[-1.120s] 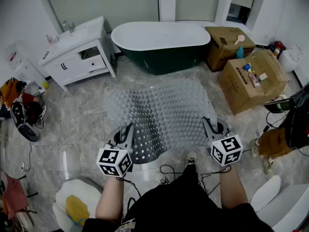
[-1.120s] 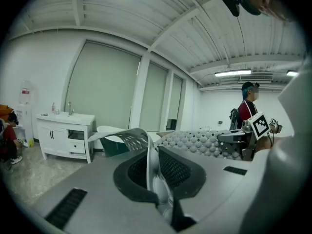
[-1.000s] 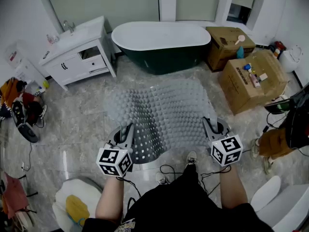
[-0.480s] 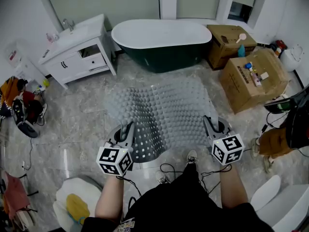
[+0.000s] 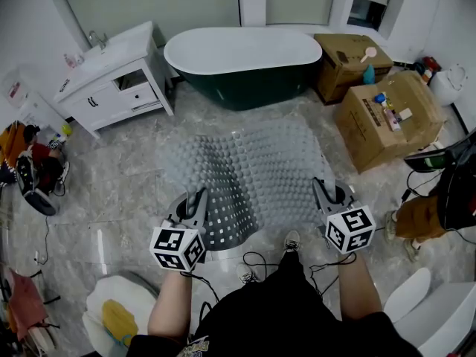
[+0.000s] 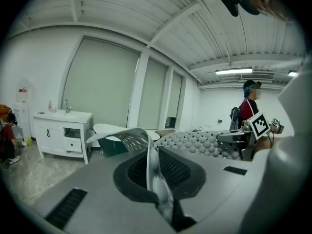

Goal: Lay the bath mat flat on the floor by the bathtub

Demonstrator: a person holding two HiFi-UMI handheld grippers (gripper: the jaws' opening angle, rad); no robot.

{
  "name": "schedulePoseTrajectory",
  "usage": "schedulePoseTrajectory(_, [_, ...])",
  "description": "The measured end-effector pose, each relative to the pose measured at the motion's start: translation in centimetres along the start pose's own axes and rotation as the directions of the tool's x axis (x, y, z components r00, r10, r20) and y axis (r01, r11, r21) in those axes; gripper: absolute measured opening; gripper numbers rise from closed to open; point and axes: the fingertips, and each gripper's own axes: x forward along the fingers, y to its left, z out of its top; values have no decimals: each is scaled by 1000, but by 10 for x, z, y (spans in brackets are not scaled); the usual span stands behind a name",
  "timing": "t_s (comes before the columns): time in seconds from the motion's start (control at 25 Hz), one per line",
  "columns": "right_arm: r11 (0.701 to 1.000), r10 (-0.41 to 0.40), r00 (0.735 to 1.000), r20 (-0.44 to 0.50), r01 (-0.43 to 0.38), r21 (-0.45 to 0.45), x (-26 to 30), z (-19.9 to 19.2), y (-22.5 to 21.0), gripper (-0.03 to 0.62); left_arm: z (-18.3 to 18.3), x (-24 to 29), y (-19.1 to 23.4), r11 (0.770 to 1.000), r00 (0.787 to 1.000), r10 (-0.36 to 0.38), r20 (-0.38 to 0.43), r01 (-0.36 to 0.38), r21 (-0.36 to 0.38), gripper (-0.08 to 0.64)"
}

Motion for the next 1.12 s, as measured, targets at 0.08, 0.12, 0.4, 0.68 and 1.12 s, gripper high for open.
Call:
schedulePoseTrajectory(0.08, [1000, -3, 1000, -2, 3, -1, 3, 1, -12, 28, 1, 12, -5, 1000, 1000, 0, -3, 0, -2, 32])
schedulePoseTrajectory(0.12, [1000, -3, 1000, -4, 3, -1, 5, 1, -19, 28, 1, 18, -8, 1000, 1000, 0, -5, 0, -4, 32])
schedulePoseTrajectory(0.4, [1000, 6, 1000, -20, -6, 5, 24, 4, -61, 28, 5, 56, -22, 1000, 1000, 7, -15, -7, -16, 32])
schedulePoseTrajectory(0.68, [999, 36, 999, -25, -36, 3, 49, 9, -99, 26, 13, 93, -31, 999, 999, 36, -17, -36, -22, 32])
schedulePoseTrajectory(1.12, [996, 88, 996, -20, -89, -3, 74, 17, -163, 26, 26, 149, -57, 996, 997, 83, -9, -83, -24, 32])
